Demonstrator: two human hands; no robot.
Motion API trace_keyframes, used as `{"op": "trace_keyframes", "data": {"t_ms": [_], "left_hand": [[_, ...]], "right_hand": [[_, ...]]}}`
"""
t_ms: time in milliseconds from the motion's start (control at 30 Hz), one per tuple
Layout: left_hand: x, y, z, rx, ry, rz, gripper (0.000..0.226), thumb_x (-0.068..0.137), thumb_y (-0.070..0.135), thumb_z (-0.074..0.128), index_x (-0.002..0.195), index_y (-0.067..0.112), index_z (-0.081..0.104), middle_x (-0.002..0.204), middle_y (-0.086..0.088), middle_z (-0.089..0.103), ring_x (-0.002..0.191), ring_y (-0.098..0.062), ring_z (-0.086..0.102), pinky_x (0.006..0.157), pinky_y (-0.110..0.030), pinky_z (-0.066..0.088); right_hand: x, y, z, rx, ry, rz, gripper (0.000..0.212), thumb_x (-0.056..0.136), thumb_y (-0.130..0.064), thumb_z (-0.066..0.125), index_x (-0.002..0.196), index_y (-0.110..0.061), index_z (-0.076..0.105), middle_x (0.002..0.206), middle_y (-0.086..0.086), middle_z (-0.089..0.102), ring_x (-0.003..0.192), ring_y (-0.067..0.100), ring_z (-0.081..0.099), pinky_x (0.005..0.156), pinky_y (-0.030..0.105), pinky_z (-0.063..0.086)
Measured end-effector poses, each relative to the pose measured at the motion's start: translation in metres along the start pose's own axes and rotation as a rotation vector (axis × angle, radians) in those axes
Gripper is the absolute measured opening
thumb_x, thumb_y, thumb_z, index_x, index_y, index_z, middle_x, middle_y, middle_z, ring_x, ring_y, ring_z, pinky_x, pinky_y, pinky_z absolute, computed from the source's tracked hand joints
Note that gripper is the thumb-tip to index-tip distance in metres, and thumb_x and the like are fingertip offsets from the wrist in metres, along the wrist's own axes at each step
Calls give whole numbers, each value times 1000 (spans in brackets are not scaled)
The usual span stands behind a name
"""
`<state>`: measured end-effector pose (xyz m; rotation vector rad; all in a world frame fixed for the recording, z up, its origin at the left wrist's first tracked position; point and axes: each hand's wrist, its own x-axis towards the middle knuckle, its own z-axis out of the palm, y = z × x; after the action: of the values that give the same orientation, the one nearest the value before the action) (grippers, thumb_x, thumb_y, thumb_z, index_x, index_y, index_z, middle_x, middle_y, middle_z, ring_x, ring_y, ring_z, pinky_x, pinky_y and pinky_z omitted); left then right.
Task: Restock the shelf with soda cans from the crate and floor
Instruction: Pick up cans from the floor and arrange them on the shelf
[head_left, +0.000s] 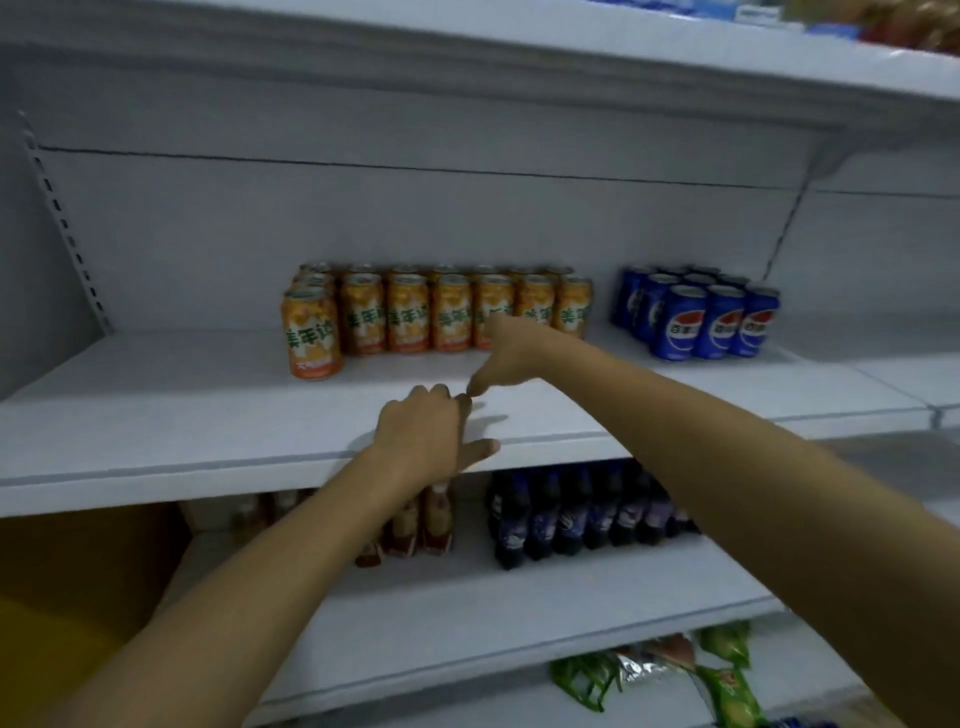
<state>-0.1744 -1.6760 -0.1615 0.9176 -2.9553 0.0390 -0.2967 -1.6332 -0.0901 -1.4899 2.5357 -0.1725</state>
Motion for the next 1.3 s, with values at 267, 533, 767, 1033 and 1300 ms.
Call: {"op": "trace_keyframes", "data": {"t_ms": [267,533,767,1033,1300], "left_hand": [[-28,254,63,-126,-17,301,52,87,57,53,122,19,50,117,-4,57,105,-25,55,74,-38,49],[-85,424,159,-162,-205,508,48,86,53,54,118,17,52,122,-7,55,114,-29,49,82,-39,44],[-63,481,243,-123,-466,537,56,88,63,47,121,19,56,123,-7,59,114,-26,54,88,-38,49],[33,549,336,-236,-816,447,47,88,55,52,118,19,57,116,-9,60,106,-28,57,84,-35,49],[90,582,406,-218,-1158,364,51,92,45,55,133,17,49,134,-7,54,118,-22,52,91,-28,41]], "right_hand": [[-213,216,-4,-239,-126,364,73,77,-40,76,136,-12,45,134,10,52,118,30,52,97,40,46],[-350,371,78,-98,-181,655,75,75,-46,75,135,-11,46,132,9,55,117,31,53,98,43,46],[-377,463,179,-53,-397,716,63,78,-43,72,130,-14,51,119,5,62,105,24,59,88,37,52],[-345,590,259,212,-515,881,61,84,-39,69,134,-15,44,127,6,57,112,24,56,82,29,47],[-337,665,356,642,-545,1126,60,87,-46,62,135,-16,45,132,9,56,116,27,54,90,32,46]]}}
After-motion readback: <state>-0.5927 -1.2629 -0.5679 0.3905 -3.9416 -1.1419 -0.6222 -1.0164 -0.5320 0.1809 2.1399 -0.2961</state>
